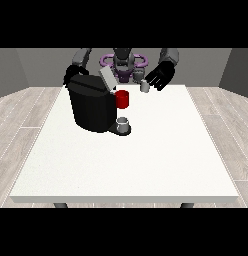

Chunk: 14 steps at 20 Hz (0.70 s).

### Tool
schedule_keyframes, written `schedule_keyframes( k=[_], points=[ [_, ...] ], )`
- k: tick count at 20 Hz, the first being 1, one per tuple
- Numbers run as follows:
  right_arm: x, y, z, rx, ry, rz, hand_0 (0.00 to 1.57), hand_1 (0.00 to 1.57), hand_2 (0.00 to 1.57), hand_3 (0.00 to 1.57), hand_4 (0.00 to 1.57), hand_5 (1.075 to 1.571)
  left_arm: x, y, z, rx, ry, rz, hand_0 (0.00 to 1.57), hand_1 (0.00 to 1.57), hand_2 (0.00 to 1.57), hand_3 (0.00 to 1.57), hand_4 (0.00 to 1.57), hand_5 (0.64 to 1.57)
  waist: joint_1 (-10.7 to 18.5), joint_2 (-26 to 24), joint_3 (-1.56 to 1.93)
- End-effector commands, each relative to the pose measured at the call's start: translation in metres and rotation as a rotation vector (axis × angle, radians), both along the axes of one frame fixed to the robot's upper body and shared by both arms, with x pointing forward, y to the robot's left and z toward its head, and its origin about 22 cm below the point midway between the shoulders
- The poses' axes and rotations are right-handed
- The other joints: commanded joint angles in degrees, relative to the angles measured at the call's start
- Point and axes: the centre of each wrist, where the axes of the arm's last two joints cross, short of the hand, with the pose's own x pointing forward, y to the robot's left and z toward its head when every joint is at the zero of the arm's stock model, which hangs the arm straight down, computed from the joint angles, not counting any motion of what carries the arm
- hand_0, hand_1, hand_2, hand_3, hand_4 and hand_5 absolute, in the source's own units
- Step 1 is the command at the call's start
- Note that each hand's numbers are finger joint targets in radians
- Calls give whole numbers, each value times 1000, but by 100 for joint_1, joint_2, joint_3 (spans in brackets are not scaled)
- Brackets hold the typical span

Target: Insert the coffee pod into the coffee machine and close the lid

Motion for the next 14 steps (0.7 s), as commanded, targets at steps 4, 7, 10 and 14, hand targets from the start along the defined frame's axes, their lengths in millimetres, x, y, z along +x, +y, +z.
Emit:
schedule_keyframes(
  k=[4,7,10,14],
  points=[
    [7,12,17,-17,-17,4,0,0,0,0,506,1571,12,-19,39,-47,-73,36,1272,1272,1307,1244,512,1571,-273,155,1],
    [7,0,16,-9,-81,0,0,0,0,0,514,1571,14,3,76,-34,-107,44,1239,1239,1262,1198,476,1571,-338,419,2],
    [19,10,37,-42,-70,9,0,0,0,0,541,1571,20,-26,86,-27,-106,45,1260,1260,1318,1258,490,1571,-499,362,2],
    [16,12,35,-31,-101,-1,0,0,0,0,459,1571,19,-10,109,-35,-158,35,1282,1282,1329,1263,517,1571,-528,603,2]
  ],
)
